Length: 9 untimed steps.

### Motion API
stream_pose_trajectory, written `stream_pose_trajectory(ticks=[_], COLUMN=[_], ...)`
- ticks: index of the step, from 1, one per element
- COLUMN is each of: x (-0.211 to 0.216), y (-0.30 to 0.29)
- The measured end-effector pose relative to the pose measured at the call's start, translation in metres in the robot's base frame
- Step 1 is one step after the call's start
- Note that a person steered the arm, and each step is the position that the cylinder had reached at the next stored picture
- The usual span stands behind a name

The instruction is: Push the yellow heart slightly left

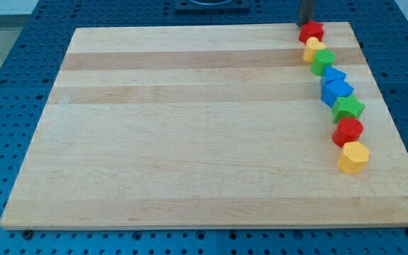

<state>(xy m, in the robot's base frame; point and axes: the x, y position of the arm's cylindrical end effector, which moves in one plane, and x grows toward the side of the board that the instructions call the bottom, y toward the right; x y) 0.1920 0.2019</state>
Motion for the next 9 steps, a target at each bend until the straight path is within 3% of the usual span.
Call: stream_pose_trajectory(ticks=[3,6,9], x=[0.009,0.083,0.086], y=[0.063,0.066,-0.034])
